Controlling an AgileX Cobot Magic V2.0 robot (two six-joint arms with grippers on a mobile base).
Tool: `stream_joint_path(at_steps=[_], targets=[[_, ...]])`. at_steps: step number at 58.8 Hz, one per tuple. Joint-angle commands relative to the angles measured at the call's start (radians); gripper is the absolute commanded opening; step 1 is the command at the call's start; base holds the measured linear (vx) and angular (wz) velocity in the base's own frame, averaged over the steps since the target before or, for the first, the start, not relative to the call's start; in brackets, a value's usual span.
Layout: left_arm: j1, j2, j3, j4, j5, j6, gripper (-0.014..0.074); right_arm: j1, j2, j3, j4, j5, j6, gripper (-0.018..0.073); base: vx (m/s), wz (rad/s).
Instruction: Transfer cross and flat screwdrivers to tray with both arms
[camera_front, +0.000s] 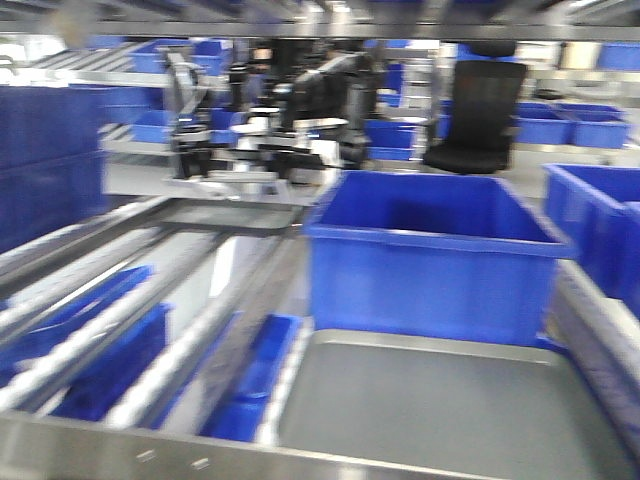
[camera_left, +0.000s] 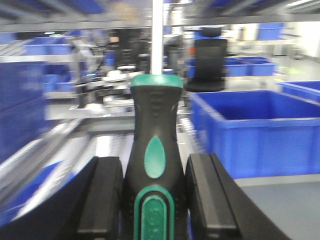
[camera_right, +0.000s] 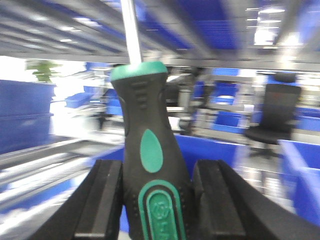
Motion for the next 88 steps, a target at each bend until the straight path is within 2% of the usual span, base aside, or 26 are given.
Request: stream_joint_path(at_steps=[1, 26, 88], targets=[[-0.003, 0.003, -0.029, -0.013, -0.095, -0.003, 0.0003, -0.002, 0.006, -0.029, 0.008, -0.095, -0.003, -0.0008, 0.15, -0.57], [-0.003, 0.003, -0.029, -0.013, -0.095, -0.003, 0.0003, -0.002, 0.006, -0.029, 0.008, -0.095, -0.003, -0.0008, 0.09, -0.37], [-0.003, 0.003, -0.029, -0.014, -0.099, -0.003, 0.0003, -0.002, 0.006, -0.029, 0.019, -0.093, -0.003, -0.0008, 0.00, 0.00]])
